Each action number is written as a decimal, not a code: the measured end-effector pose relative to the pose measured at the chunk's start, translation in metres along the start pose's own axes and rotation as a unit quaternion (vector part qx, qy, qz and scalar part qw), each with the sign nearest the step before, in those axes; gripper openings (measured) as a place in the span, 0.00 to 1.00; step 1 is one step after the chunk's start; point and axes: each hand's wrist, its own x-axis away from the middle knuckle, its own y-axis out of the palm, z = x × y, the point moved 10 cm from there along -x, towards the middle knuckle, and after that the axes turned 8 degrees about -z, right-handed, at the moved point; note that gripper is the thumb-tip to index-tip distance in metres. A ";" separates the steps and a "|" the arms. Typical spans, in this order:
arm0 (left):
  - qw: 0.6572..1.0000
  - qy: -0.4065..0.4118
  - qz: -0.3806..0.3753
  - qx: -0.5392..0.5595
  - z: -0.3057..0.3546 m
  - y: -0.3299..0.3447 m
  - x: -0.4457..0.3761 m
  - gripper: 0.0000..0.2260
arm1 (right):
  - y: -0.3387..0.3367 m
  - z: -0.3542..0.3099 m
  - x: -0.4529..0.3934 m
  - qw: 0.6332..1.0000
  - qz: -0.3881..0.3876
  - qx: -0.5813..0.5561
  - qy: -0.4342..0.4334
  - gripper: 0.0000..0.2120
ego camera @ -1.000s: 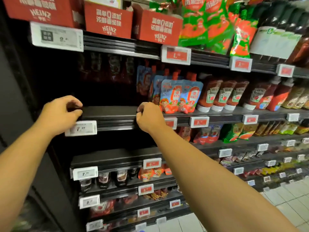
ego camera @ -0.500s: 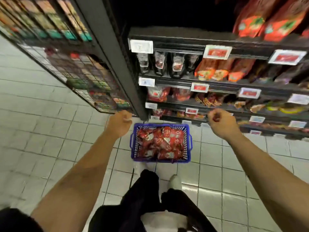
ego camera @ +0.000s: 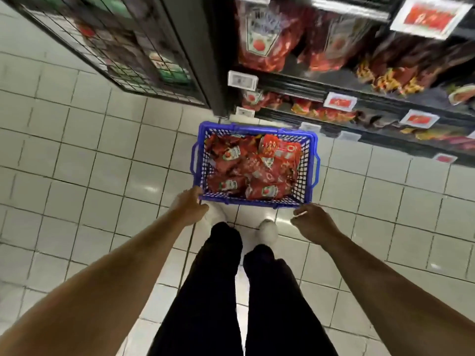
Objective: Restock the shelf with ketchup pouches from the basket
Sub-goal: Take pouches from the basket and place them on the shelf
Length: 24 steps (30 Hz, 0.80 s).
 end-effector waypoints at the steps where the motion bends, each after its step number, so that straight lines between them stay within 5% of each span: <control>1: 1.000 0.012 0.006 0.001 0.002 0.000 -0.020 0.18 | 0.009 -0.008 -0.020 1.000 -0.002 0.006 -0.012 0.11; 9: 0.988 0.137 0.072 0.007 0.048 0.011 -0.208 0.19 | 0.046 -0.089 -0.216 0.988 0.052 -0.009 -0.145 0.31; 14: 0.989 0.140 -0.011 -0.054 0.058 0.051 -0.294 0.27 | 0.060 -0.115 -0.292 0.978 0.080 0.062 -0.182 0.47; 19: 0.986 0.131 0.061 -0.084 0.052 0.042 -0.309 0.40 | 0.062 -0.117 -0.301 0.966 0.113 0.129 -0.194 0.41; 22: 0.989 0.112 0.038 -0.090 0.044 0.043 -0.307 0.38 | 0.058 -0.108 -0.290 0.961 0.081 0.152 -0.217 0.21; 24: 0.989 0.111 0.052 -0.078 0.041 0.038 -0.300 0.34 | 0.046 -0.098 -0.279 0.962 0.079 0.159 -0.209 0.24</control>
